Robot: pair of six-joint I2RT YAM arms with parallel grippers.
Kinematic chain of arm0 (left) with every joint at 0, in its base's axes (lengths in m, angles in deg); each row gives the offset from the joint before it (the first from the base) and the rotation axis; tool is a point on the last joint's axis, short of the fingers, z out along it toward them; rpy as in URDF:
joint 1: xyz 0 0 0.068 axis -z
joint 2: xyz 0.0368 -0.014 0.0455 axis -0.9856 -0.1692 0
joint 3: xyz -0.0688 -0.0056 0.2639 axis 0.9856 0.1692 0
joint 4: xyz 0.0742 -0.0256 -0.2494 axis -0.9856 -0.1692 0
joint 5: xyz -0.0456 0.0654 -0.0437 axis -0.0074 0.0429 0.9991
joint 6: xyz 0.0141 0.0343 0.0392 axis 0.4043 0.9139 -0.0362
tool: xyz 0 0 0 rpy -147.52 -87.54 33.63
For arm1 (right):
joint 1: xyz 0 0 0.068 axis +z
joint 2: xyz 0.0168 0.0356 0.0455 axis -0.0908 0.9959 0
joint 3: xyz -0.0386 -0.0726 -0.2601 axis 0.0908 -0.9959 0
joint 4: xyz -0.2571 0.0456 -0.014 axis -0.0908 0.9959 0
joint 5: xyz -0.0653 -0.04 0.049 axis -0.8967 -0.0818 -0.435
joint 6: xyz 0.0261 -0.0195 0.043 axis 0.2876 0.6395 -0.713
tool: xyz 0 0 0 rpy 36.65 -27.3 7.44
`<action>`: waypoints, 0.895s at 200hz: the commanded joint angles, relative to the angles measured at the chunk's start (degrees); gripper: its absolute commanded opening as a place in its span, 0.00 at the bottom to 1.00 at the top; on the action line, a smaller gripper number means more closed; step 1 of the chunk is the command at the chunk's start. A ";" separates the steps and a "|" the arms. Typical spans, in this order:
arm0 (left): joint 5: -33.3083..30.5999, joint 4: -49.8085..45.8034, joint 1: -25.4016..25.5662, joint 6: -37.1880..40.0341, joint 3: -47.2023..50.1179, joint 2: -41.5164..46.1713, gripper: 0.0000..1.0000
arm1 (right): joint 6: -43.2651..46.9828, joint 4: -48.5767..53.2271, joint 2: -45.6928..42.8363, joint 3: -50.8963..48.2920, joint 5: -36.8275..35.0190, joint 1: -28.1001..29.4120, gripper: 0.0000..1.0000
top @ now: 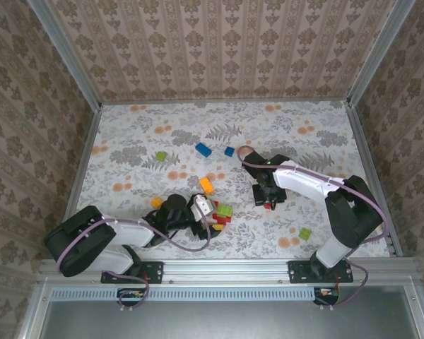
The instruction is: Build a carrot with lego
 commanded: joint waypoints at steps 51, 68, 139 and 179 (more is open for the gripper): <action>1.58 0.55 -0.29 0.58 -0.95 -0.09 0.99 | -5.24 3.94 4.62 3.32 -6.44 2.56 0.49; 1.70 0.56 -0.20 0.54 -0.95 -0.16 0.99 | -5.80 4.19 5.09 3.50 -7.21 2.83 0.49; 1.80 0.68 -0.22 0.53 -0.95 -0.30 0.99 | -6.70 4.07 6.41 3.62 -7.88 3.27 0.44; 1.80 0.72 -0.13 0.56 -1.03 -0.52 0.99 | -6.71 3.46 6.99 3.45 -7.51 3.45 0.39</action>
